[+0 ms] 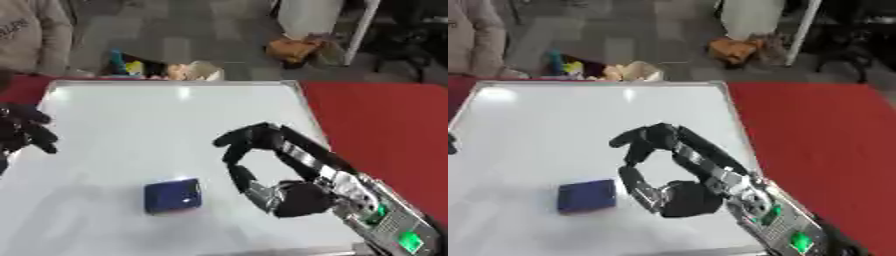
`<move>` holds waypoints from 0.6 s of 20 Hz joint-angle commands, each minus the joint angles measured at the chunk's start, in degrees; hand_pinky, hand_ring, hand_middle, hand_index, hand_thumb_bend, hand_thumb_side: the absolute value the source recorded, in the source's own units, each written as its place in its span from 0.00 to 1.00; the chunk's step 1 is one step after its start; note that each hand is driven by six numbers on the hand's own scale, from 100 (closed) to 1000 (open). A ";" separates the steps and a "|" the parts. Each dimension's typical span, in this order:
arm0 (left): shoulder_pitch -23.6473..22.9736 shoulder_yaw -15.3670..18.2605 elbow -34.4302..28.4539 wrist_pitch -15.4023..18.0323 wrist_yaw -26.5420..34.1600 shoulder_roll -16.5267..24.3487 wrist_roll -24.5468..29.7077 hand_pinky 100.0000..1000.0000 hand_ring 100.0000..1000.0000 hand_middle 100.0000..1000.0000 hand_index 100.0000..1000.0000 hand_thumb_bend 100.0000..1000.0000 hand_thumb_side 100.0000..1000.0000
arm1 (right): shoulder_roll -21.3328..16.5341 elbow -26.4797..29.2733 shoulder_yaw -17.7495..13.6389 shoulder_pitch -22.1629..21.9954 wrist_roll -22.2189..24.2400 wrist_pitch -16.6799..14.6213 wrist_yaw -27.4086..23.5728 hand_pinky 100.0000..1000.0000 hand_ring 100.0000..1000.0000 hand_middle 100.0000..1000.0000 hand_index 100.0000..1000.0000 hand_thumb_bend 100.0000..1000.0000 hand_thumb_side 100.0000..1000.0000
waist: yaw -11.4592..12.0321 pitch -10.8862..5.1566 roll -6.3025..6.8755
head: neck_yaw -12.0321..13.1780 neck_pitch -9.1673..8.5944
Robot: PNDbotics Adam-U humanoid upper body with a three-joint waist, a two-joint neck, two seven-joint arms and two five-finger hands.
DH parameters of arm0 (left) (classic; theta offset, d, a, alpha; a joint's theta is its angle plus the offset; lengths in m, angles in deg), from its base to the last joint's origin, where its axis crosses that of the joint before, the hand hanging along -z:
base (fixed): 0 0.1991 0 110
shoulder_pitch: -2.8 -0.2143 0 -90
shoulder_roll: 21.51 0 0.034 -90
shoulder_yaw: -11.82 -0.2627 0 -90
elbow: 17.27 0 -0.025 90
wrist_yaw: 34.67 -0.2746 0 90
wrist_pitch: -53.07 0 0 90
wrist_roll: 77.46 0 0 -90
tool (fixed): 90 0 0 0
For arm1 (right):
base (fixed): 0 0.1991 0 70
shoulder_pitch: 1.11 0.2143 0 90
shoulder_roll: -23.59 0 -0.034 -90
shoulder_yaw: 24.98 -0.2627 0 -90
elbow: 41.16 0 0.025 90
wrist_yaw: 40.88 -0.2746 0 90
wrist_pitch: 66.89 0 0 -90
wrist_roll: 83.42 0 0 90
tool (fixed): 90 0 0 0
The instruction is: Wipe the whiteboard clean with a brush.
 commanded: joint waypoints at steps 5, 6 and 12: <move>1.31 -0.25 -1.75 0.03 1.02 0.49 0.92 0.43 0.49 0.54 1.00 0.20 0.78 | -0.02 1.21 1.11 3.17 3.07 0.46 2.88 0.63 0.66 0.50 0.81 0.00 0.56 | 1.06 -0.56 -0.08 | -0.73 -1.29; 1.37 -0.28 -1.85 0.04 1.10 0.48 0.99 0.43 0.49 0.54 1.00 0.20 0.78 | 0.11 1.21 1.28 3.38 3.36 0.55 3.08 0.63 0.66 0.50 0.81 0.00 0.56 | 1.23 -0.51 -0.11 | -0.76 -1.35; 1.55 -0.29 -2.10 -0.04 1.39 0.34 1.14 0.43 0.49 0.54 1.00 0.20 0.79 | 1.00 -0.01 2.83 4.75 5.27 0.06 5.14 0.64 0.67 0.52 0.83 0.00 0.57 | 2.01 -0.23 -0.26 | -0.88 -1.34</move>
